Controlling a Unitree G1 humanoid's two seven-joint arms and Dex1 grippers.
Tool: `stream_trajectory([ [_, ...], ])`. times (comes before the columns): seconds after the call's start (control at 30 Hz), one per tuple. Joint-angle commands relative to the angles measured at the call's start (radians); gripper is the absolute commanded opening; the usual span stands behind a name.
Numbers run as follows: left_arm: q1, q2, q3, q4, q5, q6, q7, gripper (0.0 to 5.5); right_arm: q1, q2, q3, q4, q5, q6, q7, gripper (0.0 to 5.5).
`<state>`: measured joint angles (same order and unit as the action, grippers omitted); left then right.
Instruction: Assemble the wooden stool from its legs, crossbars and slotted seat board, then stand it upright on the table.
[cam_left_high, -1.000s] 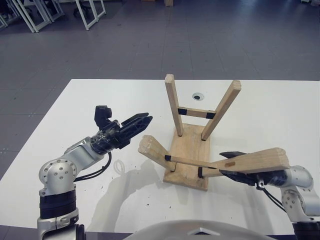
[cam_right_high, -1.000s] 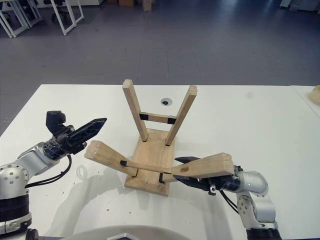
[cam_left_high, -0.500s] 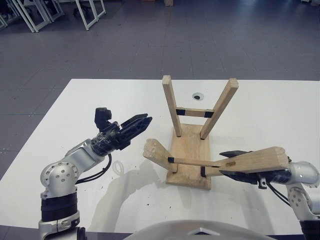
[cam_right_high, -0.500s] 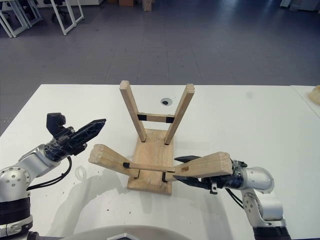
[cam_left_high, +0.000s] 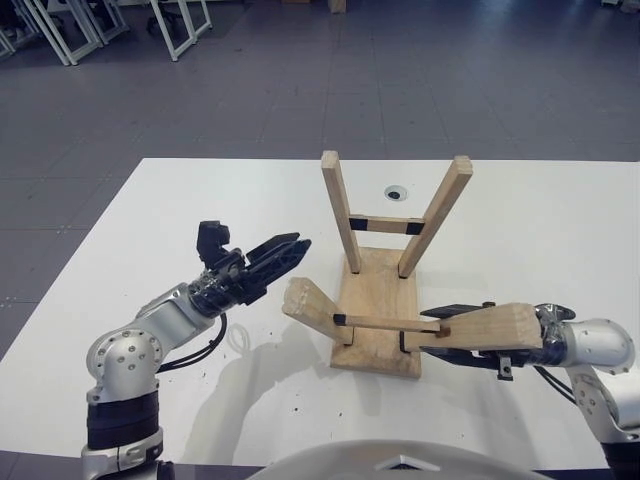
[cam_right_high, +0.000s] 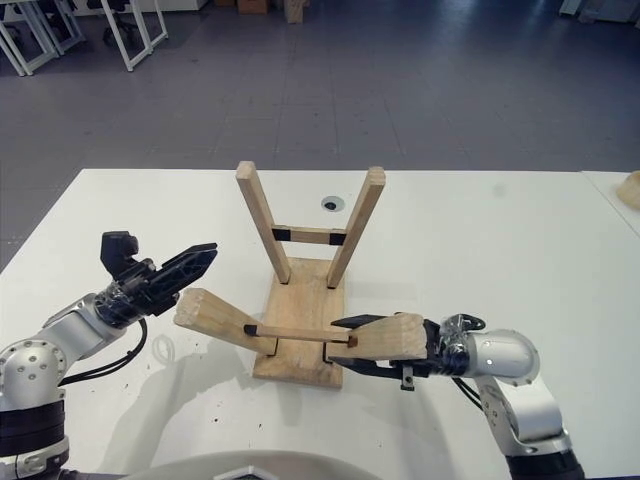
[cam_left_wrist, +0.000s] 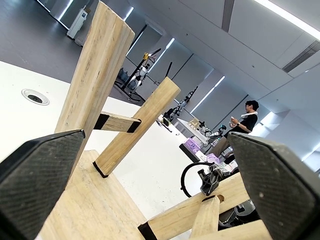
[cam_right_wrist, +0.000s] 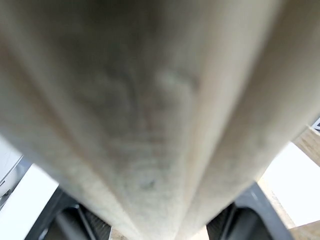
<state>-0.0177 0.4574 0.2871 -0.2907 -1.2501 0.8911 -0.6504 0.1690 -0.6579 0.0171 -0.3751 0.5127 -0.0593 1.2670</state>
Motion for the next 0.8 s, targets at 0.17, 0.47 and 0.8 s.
stream_trajectory([
  [0.17, 0.011, -0.012, -0.004, -0.016, 0.007, -0.011, 0.014, 5.29, -0.044, -0.048, 0.036, 0.013, -0.037, 0.113, -0.064, 2.04],
  [0.47, -0.052, -0.032, 0.021, 0.017, 0.057, -0.072, 0.087, 5.29, -0.057, -0.06, 0.165, 0.047, -0.197, 0.196, -0.162, 2.04],
  [0.8, -0.289, 0.063, 0.227, 0.08, 0.05, -0.162, 0.337, 5.29, -0.103, 0.047, 0.209, 0.194, -0.246, 0.211, -0.429, 2.04],
])
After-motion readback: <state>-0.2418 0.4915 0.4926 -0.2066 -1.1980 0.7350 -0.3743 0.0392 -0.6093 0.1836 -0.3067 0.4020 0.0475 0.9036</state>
